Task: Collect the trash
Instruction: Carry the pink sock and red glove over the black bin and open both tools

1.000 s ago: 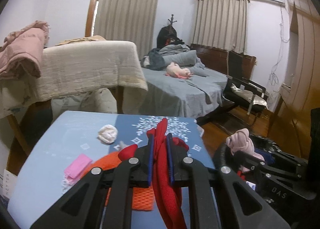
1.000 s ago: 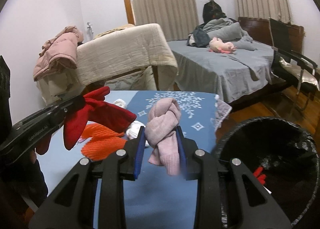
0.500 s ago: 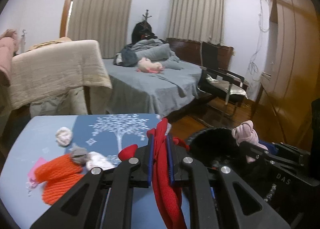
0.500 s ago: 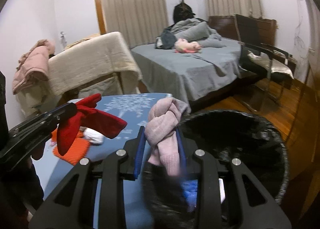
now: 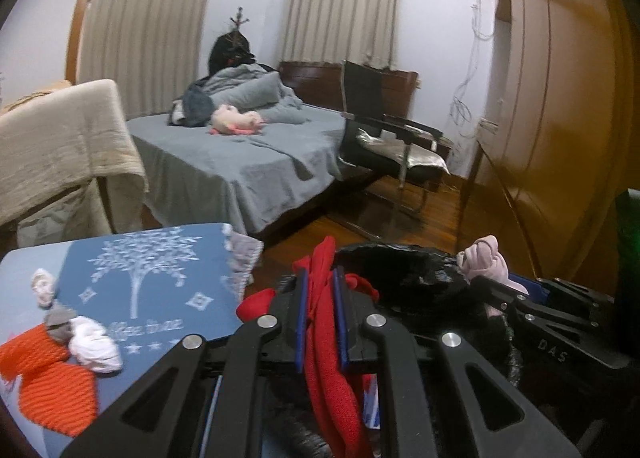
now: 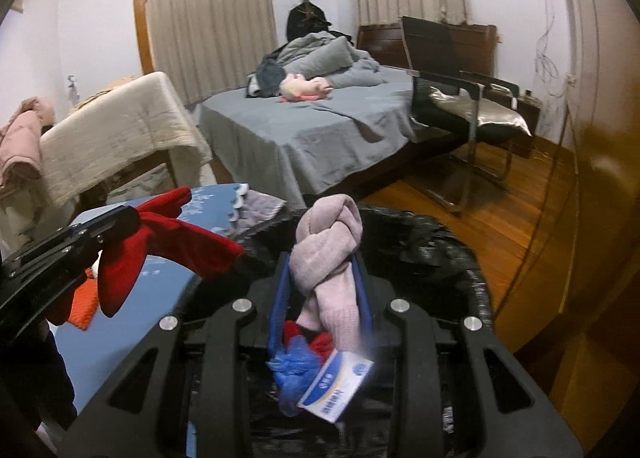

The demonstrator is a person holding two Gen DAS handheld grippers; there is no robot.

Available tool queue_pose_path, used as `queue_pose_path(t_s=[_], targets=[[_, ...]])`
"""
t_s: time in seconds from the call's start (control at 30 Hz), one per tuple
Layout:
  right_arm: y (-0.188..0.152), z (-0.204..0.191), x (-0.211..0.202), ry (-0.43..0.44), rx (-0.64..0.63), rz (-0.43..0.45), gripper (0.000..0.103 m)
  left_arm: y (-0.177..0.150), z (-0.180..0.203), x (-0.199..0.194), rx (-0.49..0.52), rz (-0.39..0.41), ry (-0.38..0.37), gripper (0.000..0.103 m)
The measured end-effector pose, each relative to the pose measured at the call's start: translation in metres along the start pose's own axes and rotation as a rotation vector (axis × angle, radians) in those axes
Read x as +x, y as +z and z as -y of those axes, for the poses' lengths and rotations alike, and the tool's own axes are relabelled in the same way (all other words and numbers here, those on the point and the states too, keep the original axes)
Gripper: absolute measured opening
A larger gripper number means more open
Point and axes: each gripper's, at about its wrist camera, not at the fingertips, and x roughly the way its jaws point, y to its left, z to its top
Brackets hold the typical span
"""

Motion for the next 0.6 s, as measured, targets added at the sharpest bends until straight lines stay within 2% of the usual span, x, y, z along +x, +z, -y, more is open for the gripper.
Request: queue_pose_path(t_s=[0.33, 0.4, 0.47, 0.57, 0.6], targets=[[-0.005, 0.036, 0.013, -0.051, 0.047, -0.017, 0.030, 0.002, 0.033, 0.039, 0.036, -0.043, -0.080, 0.013], [-0.007, 0.040, 0.015, -0.075, 0.047, -0.019, 0.035, 0.002, 0.036, 0.045, 0.039, -0.060, -0.101, 0.020], [-0.009, 0.043, 0.015, -0.087, 0.050, -0.016, 0.047, 0.001, 0.036, 0.048, 0.033, -0.068, -0.118, 0.037], [-0.010, 0.044, 0.012, -0.103, 0.046, -0.005, 0.058, 0.002, 0.032, 0.044, 0.022, -0.063, -0.112, 0.050], [-0.010, 0.044, 0.011, -0.110, 0.043, 0.001, 0.069, 0.003, 0.029, 0.041, 0.019, -0.057, -0.104, 0.053]])
